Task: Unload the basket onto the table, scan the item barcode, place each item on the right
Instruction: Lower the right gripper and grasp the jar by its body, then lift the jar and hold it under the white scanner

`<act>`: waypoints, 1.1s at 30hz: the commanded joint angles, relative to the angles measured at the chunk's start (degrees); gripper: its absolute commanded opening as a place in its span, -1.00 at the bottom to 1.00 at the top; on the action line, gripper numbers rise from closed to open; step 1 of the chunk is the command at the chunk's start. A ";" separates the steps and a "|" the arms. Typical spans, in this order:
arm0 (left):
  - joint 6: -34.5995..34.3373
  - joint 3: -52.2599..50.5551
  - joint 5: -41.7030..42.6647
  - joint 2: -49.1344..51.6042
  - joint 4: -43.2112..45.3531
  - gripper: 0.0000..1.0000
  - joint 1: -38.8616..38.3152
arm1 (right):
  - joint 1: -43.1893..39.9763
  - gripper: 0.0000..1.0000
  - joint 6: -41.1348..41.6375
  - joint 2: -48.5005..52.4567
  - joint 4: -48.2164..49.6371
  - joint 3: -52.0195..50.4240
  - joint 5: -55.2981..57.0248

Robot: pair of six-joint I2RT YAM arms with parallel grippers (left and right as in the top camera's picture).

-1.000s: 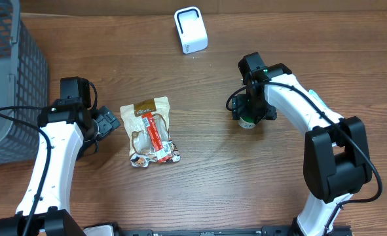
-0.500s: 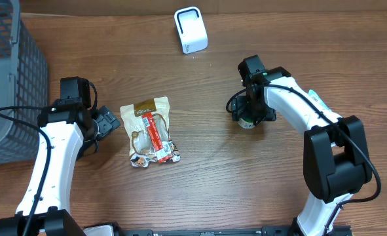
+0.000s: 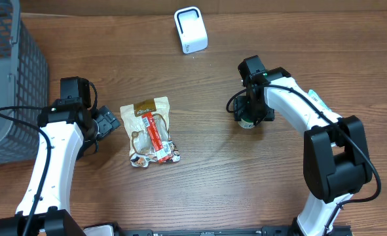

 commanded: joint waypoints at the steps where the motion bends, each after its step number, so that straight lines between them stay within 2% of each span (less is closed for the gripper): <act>1: 0.70 0.00 -0.70 0.00 0.02 0.99 0.09 | 0.31 0.20 -0.17 -0.20 0.61 -0.59 0.33; 3: 0.72 0.00 -0.70 0.00 0.02 1.00 0.09 | 0.24 0.17 -0.15 -0.22 0.42 0.15 0.28; 4: 0.72 0.00 -0.70 0.00 0.02 0.99 0.09 | 0.22 0.09 -0.15 -0.24 -0.33 0.90 0.28; 8: 0.72 0.00 -0.70 0.00 0.02 1.00 0.09 | 0.15 0.04 -0.15 -0.48 -5.62 7.93 0.33; 16: 0.72 0.00 -0.70 0.00 0.02 1.00 0.09 | 0.15 -0.02 -0.17 -0.48 -21.62 32.28 0.28; 21: 0.72 0.00 -0.70 0.00 0.02 1.00 0.09 | 0.15 -0.32 -0.17 -0.48 -31.54 48.30 -1.70; 24: 0.72 0.00 -0.70 0.00 0.02 0.99 0.09 | 0.15 -0.36 -0.20 -0.48 -35.23 54.60 -2.71; 28: 0.72 0.00 -0.70 0.00 0.02 1.00 0.09 | 0.48 -0.36 -0.24 -0.46 -33.62 56.37 -2.71; 33: 0.72 0.00 -0.70 0.00 0.02 1.00 0.09 | 0.55 -0.36 -0.39 -0.15 -22.27 53.29 -2.73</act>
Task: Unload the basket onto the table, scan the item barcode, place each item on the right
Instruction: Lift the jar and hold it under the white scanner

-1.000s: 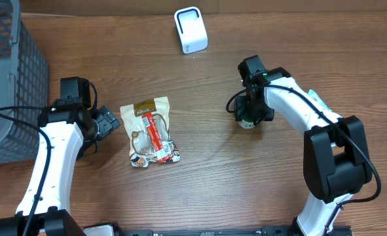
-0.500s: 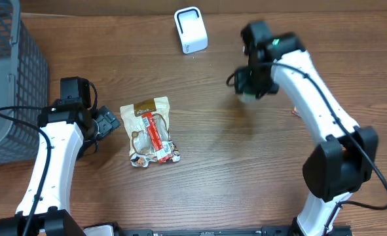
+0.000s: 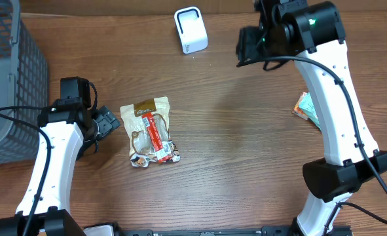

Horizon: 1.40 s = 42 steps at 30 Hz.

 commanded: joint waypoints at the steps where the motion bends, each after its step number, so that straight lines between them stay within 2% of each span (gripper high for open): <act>1: 0.72 0.02 -0.72 0.00 0.04 0.99 0.09 | 0.37 -0.39 -0.24 -0.46 6.45 -1.73 -0.35; 7: 0.72 0.02 -0.72 0.00 0.04 1.00 0.09 | 0.37 -0.47 -0.24 0.70 24.85 -8.96 -2.82; 13: 0.72 0.02 -0.72 0.00 0.04 1.00 0.09 | 0.96 -0.62 -0.22 7.13 42.40 -12.61 -3.98; 17: 0.70 0.02 -0.72 0.00 0.04 0.99 0.09 | 1.92 -0.63 -0.24 13.33 51.74 -12.66 -3.96; 28: 0.72 0.02 -0.72 0.00 0.04 1.00 0.09 | 3.30 -0.63 -0.20 27.56 72.65 -12.66 -3.98; 38: 0.72 0.02 -0.72 0.00 0.04 1.00 0.09 | 3.43 -0.74 -0.17 29.70 87.25 -12.66 -3.98; 42: 0.72 0.02 -0.72 0.00 0.04 1.00 0.09 | 3.87 -0.74 -0.17 29.70 89.79 -12.66 -3.80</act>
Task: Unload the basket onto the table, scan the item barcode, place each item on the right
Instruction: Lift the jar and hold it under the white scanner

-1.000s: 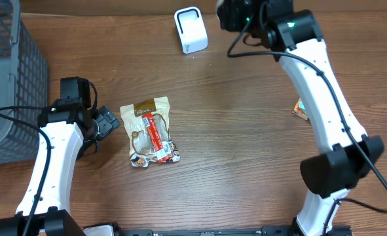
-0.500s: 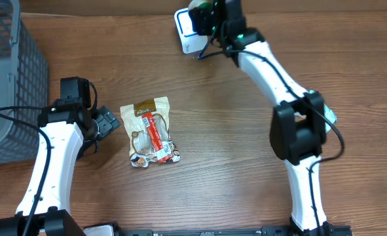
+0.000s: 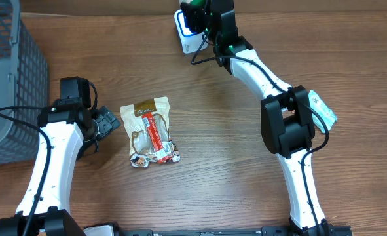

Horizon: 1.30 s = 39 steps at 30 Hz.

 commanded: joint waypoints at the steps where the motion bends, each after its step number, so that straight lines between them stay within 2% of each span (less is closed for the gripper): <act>1: 0.72 0.02 -0.70 -0.02 0.02 1.00 0.09 | 0.61 -0.74 -0.22 -0.94 0.98 0.79 0.50; 10: 0.72 0.02 -0.70 -0.02 0.02 1.00 0.09 | 0.83 -0.74 -0.26 2.32 1.81 0.79 3.13; 34: 0.72 0.02 -0.70 -0.02 0.02 1.00 0.09 | 0.68 -0.78 -0.02 2.10 3.28 0.79 3.96; 39: 0.72 0.02 -0.70 -0.02 0.02 0.99 0.09 | 0.68 -0.78 -0.09 -0.90 5.51 0.79 3.98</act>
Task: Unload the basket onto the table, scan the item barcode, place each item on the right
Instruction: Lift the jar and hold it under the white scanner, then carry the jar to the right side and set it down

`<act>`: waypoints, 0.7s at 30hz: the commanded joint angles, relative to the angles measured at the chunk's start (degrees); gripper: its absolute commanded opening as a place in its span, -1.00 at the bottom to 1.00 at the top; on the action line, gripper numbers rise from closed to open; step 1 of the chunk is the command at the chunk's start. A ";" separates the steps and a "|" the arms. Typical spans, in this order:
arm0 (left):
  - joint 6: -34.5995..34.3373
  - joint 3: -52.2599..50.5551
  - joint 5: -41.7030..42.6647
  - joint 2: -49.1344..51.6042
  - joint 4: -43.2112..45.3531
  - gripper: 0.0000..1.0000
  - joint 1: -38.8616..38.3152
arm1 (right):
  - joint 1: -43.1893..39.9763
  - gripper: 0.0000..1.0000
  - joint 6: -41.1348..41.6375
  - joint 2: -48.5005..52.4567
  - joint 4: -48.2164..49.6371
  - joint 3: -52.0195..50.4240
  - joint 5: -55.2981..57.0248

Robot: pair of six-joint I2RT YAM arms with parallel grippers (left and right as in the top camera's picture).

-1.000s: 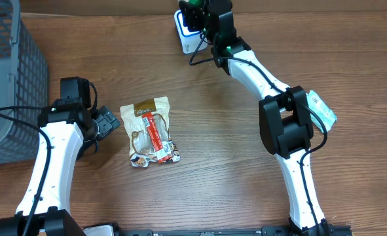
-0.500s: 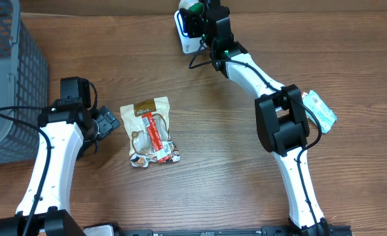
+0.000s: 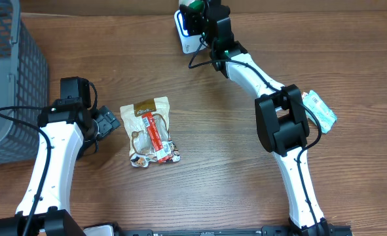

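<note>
The white barcode scanner (image 3: 189,40) stands at the table's far edge. My right gripper (image 3: 197,12) reaches over its top and is shut on a small green item (image 3: 193,4), which it holds right at the scanner's face. The item is mostly hidden by the fingers and the frame's edge. My left gripper (image 3: 109,122) rests low at the left, just beside a brown and red snack packet (image 3: 150,131). It holds nothing that I can see, and its jaws are too dark to read.
A grey mesh basket (image 3: 10,78) fills the left edge. A teal packet (image 3: 319,109) lies at the right, beside the right arm's elbow. Bare wood lies between the snack packet and the right arm.
My right gripper has shifted slightly, staying over the scanner with the green item. The right arm's elbow sits a little further left. The left arm and the snack packet have not moved.
First my right gripper was down on a small green item at mid-right of the table. Then it was raised near the far right with the teal packet uncovered. Then it was at the scanner with the item, where it still is. The left arm never moved.
</note>
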 commanded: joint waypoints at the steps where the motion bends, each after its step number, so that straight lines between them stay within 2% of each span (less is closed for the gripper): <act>1: 0.72 0.02 -0.70 -0.02 0.02 1.00 0.09 | 0.09 -0.78 -0.11 -5.20 0.90 0.79 0.74; 6: 0.72 0.02 -0.70 -0.02 0.02 1.00 0.09 | -0.46 -0.78 -0.07 -13.99 -6.29 0.79 0.72; 9: 0.72 0.02 -0.70 -0.02 0.02 1.00 0.09 | -1.31 -0.80 -0.07 -19.93 -15.98 0.79 0.74; 12: 0.72 0.02 -0.70 -0.02 0.02 1.00 0.09 | -2.56 -0.80 -0.04 -26.01 -29.88 0.79 0.74; 13: 0.72 0.02 -0.70 -0.02 0.02 1.00 0.09 | -3.74 -0.80 -0.02 -29.46 -39.78 0.79 0.74; 14: 0.70 0.02 -0.70 -0.02 0.02 0.99 0.09 | -4.44 -0.81 -0.02 -31.06 -45.29 0.79 0.72; 19: 0.70 0.02 -0.70 -0.02 0.02 1.00 0.09 | -8.02 -0.79 -0.04 -34.36 -69.40 0.79 0.74; 21: 0.70 0.02 -0.70 -0.02 0.02 1.00 0.09 | -9.60 -0.72 -0.04 -33.97 -78.75 0.74 0.74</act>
